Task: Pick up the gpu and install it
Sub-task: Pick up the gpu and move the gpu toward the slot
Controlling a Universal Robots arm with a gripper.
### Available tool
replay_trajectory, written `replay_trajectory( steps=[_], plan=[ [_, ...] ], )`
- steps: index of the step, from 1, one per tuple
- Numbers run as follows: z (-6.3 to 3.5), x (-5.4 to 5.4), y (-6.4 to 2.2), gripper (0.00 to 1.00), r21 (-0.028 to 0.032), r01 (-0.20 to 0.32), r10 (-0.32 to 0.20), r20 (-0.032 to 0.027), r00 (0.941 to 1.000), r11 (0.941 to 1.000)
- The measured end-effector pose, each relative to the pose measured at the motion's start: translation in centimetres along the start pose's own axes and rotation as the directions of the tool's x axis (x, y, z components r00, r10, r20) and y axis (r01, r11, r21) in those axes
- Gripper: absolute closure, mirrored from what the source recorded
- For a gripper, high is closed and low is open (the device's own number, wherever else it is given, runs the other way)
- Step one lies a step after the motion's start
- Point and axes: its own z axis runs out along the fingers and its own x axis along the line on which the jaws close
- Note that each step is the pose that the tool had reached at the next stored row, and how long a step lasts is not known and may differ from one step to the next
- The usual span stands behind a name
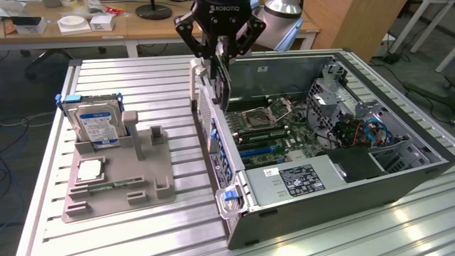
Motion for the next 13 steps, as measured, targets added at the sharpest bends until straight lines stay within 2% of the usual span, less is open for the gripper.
replay_trajectory(
  steps=[5,13],
  plan=[
    [0.04,-1.9,0.04,0.73,0.0000,0.000,0.000,0.0000,1.0000,1.0000],
    [0.08,-4.0,0.09,0.73,0.0000,0.000,0.000,0.0000,1.0000,1.0000]
  ],
)
